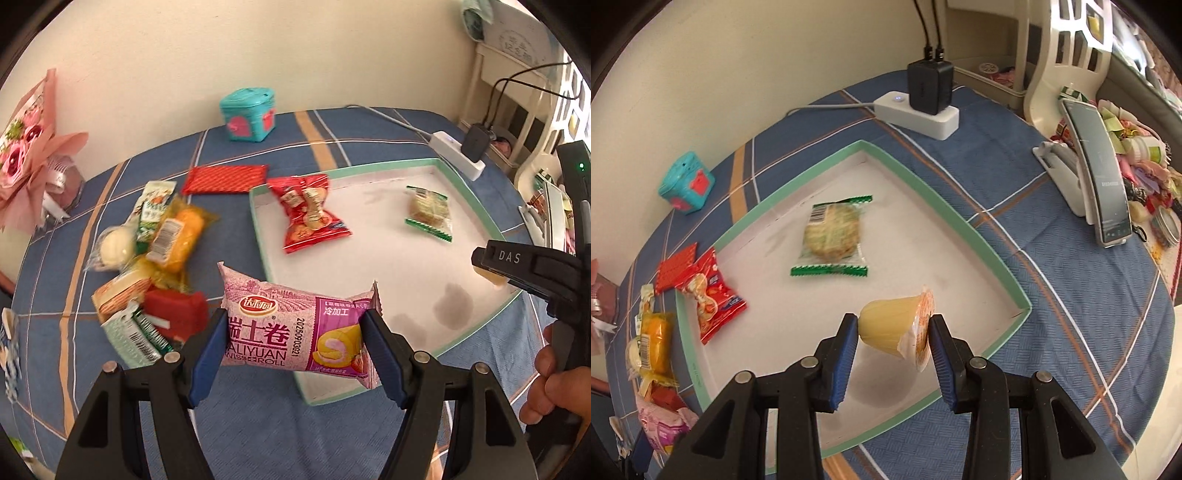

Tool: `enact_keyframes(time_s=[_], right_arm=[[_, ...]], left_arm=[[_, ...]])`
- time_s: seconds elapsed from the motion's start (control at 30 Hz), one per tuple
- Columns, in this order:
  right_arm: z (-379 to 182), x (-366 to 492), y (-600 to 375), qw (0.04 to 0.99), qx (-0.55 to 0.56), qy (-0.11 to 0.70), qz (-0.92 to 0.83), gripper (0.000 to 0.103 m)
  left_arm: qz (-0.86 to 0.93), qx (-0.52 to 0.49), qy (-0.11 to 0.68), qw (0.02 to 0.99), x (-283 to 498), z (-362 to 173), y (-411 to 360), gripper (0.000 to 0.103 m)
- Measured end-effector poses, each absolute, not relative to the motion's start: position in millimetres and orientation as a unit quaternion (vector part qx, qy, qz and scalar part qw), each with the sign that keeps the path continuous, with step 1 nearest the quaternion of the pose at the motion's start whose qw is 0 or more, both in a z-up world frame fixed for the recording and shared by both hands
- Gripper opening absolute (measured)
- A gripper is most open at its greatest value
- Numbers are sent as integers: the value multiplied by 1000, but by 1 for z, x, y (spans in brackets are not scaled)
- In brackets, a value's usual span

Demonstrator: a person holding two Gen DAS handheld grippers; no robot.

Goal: Organize snacks
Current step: 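Carry both snacks into the white tray and open both grippers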

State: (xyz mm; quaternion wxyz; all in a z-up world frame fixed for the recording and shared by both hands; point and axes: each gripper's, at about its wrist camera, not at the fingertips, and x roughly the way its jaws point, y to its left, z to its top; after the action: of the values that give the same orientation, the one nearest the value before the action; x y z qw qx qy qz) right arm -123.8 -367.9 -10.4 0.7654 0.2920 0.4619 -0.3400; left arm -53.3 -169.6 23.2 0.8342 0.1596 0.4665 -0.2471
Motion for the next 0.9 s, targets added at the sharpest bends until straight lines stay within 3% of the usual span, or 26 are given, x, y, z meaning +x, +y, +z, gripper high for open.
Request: enact_keyframes(time_s=[0.7, 0.9], right_arm=[[-29, -119, -373, 750, 299, 487, -334, 42], [-30, -118, -373, 748, 300, 491, -331, 42]], left_arm=[[-269, 162, 470, 825, -44, -7, -185, 75], [-275, 158, 466, 826, -44, -5, -184, 80]])
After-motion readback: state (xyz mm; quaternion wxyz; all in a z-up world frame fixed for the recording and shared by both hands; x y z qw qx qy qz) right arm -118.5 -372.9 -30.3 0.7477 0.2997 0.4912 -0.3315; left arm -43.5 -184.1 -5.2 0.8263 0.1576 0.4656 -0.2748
